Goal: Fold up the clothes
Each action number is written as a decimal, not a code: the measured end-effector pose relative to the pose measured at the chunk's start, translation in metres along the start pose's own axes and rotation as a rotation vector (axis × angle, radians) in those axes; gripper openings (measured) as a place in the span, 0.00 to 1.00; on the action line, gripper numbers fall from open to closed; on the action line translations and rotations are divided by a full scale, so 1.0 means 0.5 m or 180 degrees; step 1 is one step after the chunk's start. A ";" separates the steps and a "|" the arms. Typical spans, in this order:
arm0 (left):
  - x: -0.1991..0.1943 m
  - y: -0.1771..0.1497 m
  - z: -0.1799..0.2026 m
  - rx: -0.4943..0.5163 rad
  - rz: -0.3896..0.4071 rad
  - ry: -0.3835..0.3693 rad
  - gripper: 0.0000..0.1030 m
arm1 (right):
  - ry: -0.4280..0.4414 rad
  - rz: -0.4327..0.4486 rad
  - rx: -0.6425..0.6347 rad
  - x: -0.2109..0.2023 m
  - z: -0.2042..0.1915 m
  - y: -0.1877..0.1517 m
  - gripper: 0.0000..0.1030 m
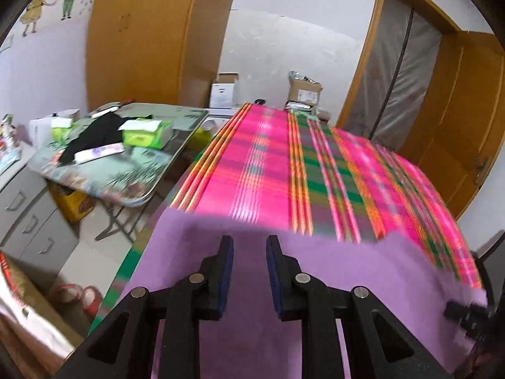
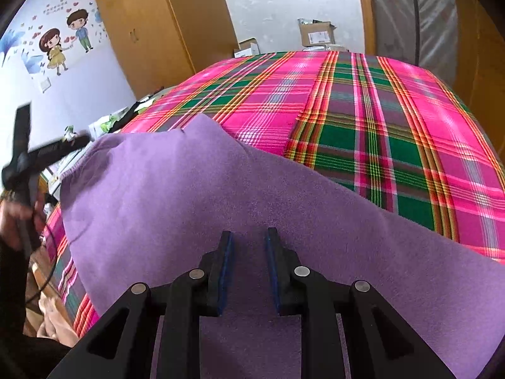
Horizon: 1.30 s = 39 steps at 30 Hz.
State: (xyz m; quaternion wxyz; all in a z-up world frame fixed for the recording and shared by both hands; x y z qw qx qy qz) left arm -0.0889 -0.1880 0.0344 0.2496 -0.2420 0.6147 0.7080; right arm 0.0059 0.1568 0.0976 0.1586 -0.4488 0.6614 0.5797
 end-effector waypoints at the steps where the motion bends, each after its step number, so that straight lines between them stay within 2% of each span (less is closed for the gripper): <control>1: 0.019 0.008 -0.003 0.0010 -0.0063 0.0040 0.21 | 0.0003 0.0002 0.0010 0.000 0.001 0.000 0.22; 6: 0.102 0.010 -0.036 -0.0081 -0.0457 0.0216 0.21 | -0.0003 0.0009 0.0023 0.000 0.000 0.000 0.22; 14: 0.098 0.007 -0.042 -0.0052 -0.0416 0.0114 0.21 | -0.0012 0.0010 0.0025 0.001 -0.002 -0.001 0.22; 20: 0.010 -0.041 -0.049 -0.0087 -0.0170 0.0029 0.21 | -0.0062 0.0010 -0.0016 0.003 -0.006 -0.001 0.22; 25: -0.005 -0.107 -0.074 -0.0134 -0.0232 -0.0002 0.21 | -0.0088 0.0011 -0.0037 0.003 -0.008 -0.001 0.22; 32: 0.002 -0.108 -0.073 -0.0134 -0.0243 -0.0044 0.22 | -0.0153 0.0026 -0.0057 0.004 -0.012 -0.002 0.22; 34: 0.000 -0.108 -0.075 -0.0156 -0.0234 -0.0068 0.22 | -0.0117 0.0022 -0.0042 0.005 -0.011 -0.001 0.25; 39: -0.001 -0.109 -0.075 -0.0164 -0.0228 -0.0067 0.22 | 0.0038 -0.0007 -0.0157 0.021 -0.045 0.077 0.25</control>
Point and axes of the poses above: each gripper's, at about its wrist camera, not at the fingertips, and x roughly the way its jaws point, z to its right, y to its top, the point moved 3 cm from there along x, roughly the way its jaws point, and after that the axes turned 6 degrees about x, right-handed, at the moved point
